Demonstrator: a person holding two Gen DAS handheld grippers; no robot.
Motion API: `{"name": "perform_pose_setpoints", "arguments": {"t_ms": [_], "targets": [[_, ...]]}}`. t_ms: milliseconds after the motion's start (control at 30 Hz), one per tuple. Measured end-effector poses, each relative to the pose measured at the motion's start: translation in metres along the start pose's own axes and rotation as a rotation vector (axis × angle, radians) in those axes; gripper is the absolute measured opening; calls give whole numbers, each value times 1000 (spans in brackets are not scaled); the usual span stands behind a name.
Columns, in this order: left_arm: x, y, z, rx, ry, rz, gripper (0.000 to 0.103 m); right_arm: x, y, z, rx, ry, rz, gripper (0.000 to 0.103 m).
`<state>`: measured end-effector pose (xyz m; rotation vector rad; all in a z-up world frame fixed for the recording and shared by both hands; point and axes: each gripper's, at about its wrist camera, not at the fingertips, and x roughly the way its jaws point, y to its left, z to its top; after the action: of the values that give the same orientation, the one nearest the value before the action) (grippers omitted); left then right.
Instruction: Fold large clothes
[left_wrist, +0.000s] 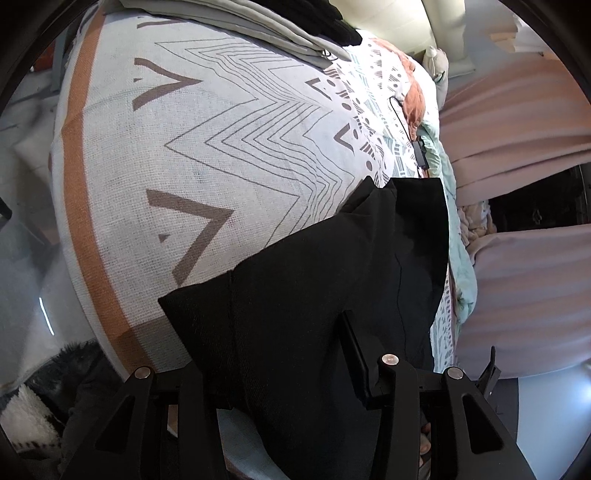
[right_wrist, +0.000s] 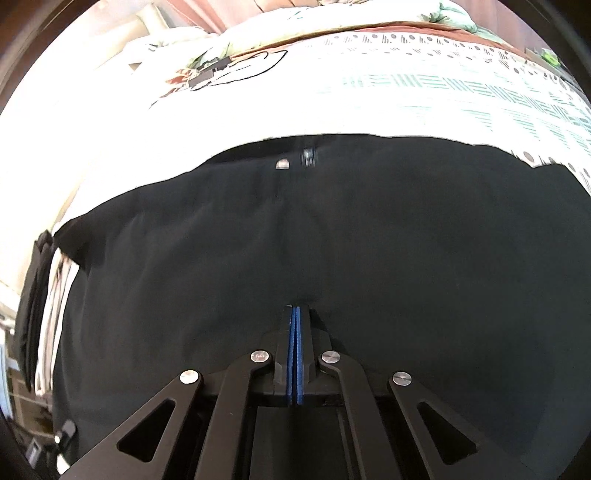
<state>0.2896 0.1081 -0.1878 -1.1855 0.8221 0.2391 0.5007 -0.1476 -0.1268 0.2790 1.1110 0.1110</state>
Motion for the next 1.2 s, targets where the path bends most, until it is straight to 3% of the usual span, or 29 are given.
{"name": "perform_pose_setpoints", "arguments": {"t_ms": [167,333,467,533,567,667,700,933,1200], "targets": [[2,0,1,-28,-13,18,41,11,-3,19,16,-6,9,0],[5,-2,0,-14,-8,23,25,21,-1,36,12,-9,0,0],[1,-4,0,-5,-10,20,20,21,7,35,7,-28,2,0],[-2,-6,-1,-9,-11,13,18,15,10,28,-15,-27,-12,0],[-5,-8,-1,-8,-10,8,17,11,10,24,-24,-31,-12,5],[-12,-16,0,-1,-12,-10,16,-6,9,10,-55,-49,-22,34],[-15,-20,0,7,-15,-19,15,-14,6,4,-59,-55,-19,39],[-26,-48,2,69,-3,-97,15,-64,-10,-41,-27,-109,60,40],[-40,-88,-3,159,5,-196,14,-82,-21,-104,7,-123,173,40]]}}
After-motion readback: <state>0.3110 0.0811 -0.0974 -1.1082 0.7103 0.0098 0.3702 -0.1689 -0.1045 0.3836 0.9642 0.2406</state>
